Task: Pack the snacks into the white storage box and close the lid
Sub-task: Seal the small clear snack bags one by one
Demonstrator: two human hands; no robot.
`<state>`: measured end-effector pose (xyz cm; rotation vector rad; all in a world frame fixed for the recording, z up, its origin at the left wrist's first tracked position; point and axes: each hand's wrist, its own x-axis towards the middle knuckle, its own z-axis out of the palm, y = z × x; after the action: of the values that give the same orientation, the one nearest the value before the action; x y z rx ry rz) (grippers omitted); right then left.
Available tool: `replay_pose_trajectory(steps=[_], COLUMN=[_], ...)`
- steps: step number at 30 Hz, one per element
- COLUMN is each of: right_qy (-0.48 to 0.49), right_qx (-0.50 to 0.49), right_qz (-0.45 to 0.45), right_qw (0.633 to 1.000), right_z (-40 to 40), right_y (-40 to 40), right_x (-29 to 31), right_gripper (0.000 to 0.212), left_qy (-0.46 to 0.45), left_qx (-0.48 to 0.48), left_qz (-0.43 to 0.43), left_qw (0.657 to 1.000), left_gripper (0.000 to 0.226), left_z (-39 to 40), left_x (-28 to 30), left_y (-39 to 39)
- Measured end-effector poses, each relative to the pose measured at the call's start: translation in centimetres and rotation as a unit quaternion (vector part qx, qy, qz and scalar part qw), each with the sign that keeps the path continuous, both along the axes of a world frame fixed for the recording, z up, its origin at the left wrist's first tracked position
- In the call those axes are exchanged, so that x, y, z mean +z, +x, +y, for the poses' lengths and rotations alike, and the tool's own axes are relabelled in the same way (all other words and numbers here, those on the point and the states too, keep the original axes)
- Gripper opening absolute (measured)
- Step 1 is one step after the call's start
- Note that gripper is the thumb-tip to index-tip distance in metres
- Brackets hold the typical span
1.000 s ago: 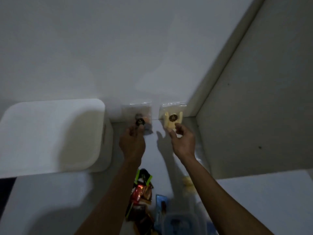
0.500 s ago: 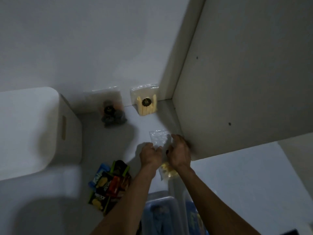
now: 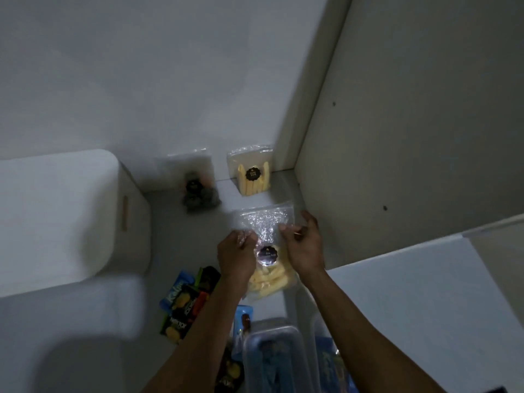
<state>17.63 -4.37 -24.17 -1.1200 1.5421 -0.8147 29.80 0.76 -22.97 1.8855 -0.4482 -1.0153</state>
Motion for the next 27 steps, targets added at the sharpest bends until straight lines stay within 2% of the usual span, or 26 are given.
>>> replay_pose_trajectory(steps=[1,4,5,8,15,21,27], right_qy=[0.003,-0.006,-0.009,-0.009,-0.07,-0.106,-0.193], right_qx=[-0.005,0.004,0.013,0.037,0.095,0.129,0.177], right_qz=[-0.021,-0.086,-0.101,-0.15,-0.172,-0.172,-0.116], right_qw=[1.0,0.996,0.995,0.988,0.978,0.971,0.958], right_z=[0.1,0.8,1.2,2.9,7.5,10.5,10.6], right_y=[0.2,1.1,1.4,2.2,2.7,2.5,1.8], right_x=[0.8,3.5,4.8,8.8,16.1,19.6,24.1], right_gripper=[0.056,0.021,0.016,0.018,0.01,0.005,0.017], left_qy=[-0.018,-0.069,-0.082,-0.131,-0.244,-0.284,-0.298], left_qx=[0.001,0.015,0.015,0.006,0.046,0.047,0.047], left_qz=[0.004,0.034,0.043,0.046,0.051,0.005,-0.032], left_qw=[1.0,0.997,0.996,0.99,0.967,0.958,0.953], left_gripper=[0.006,0.008,0.009,0.011,0.004,0.003,0.009], left_z=[0.5,2.4,3.1,5.5,10.1,12.9,14.0], left_x=[0.9,3.7,4.7,7.8,16.0,19.8,22.2], left_y=[0.4,1.5,1.9,3.2,6.3,7.0,5.8])
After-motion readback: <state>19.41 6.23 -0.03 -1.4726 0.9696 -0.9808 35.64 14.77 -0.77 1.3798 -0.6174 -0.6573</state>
